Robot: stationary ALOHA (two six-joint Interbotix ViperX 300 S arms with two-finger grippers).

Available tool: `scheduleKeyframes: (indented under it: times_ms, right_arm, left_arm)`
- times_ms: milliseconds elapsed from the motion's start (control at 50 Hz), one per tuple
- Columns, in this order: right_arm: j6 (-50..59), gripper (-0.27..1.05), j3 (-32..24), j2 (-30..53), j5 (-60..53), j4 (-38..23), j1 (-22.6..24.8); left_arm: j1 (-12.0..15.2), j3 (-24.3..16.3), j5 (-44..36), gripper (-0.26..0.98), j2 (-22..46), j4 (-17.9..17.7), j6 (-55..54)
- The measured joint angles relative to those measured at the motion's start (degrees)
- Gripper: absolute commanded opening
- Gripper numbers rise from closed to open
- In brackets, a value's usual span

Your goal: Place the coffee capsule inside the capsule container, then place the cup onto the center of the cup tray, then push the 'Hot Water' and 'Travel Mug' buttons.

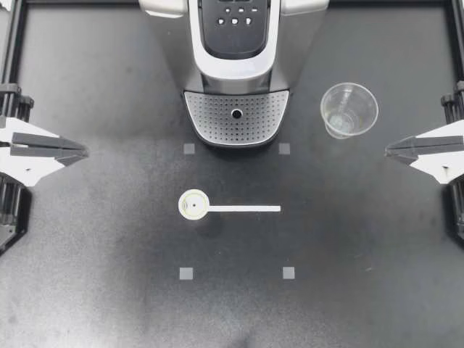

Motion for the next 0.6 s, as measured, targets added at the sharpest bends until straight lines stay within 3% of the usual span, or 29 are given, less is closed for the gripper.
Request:
scheduleKeyframes:
  times_ms: [120, 260, 600]
  right_arm:
    - [-0.1, 0.06, 0.0, 0.4, -0.6, 0.0, -0.1]
    - [-0.2, 0.05, -0.2, 2.9, -2.3, 0.0, -0.1]
    - [2.5, 0.05, -5.2, 19.4, -3.0, 0.0, -0.1]
  left_arm:
    - [-0.4, 0.0, 0.0, 0.11, 0.3, 0.0, -0.3]
    - [-0.6, 0.0, 0.1, 0.1, 0.6, -0.1, -0.7]
    - [-0.6, 1.2, 5.6, 0.11, 7.7, -1.1, -1.2]
